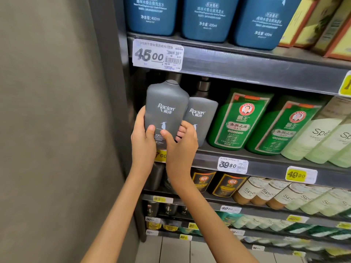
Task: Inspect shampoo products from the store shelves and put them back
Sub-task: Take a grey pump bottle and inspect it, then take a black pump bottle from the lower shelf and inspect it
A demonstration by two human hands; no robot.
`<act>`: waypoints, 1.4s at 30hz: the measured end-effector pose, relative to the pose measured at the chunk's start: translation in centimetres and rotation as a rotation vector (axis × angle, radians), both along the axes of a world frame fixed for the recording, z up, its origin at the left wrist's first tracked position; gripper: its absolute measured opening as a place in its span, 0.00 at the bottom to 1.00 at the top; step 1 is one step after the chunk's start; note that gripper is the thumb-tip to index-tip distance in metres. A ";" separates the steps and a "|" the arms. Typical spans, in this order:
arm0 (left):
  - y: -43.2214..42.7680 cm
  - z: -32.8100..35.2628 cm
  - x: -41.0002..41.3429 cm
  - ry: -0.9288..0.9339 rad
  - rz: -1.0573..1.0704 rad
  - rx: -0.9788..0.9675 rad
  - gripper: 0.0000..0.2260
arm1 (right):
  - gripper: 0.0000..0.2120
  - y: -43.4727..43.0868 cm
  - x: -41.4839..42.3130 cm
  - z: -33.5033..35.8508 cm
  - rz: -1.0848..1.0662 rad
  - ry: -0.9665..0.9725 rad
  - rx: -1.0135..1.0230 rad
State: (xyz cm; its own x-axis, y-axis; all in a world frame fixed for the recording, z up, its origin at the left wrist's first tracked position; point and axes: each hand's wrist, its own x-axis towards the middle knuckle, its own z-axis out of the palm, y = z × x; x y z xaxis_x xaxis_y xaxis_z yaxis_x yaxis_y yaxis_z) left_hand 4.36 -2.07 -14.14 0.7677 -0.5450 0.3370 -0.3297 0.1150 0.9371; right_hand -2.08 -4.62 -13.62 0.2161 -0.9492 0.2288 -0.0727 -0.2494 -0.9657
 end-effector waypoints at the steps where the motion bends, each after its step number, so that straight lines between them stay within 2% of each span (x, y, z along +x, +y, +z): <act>1: -0.1 -0.2 0.0 -0.001 0.000 -0.009 0.23 | 0.17 0.1 0.3 -0.3 -0.022 -0.031 0.014; 12: -1.4 -1.9 0.2 0.060 0.056 -0.008 0.20 | 0.20 0.3 1.8 -2.4 -0.138 -0.010 -0.090; 14: -1.5 -2.1 0.1 0.076 0.057 -0.003 0.21 | 0.20 0.6 1.3 -2.8 -0.107 0.048 -0.093; 18: -1.7 -2.6 -0.3 0.126 0.037 0.039 0.24 | 0.18 0.8 0.1 -3.8 -0.015 0.017 -0.043; 24: -2.6 -2.1 0.7 0.156 0.057 0.045 0.24 | 0.21 -0.5 -0.1 -3.6 0.163 0.101 -0.022; 35: -2.8 -2.0 1.5 0.168 0.017 0.022 0.22 | 0.24 -1.5 -0.5 -3.5 0.315 0.054 0.088; 38: -2.7 -2.4 1.4 0.117 0.033 0.071 0.23 | 0.23 -1.9 -1.5 -3.4 0.382 0.068 0.107; 42: -2.3 -2.8 0.1 0.058 0.173 0.246 0.25 | 0.16 -2.5 -3.8 -3.5 0.398 0.039 0.157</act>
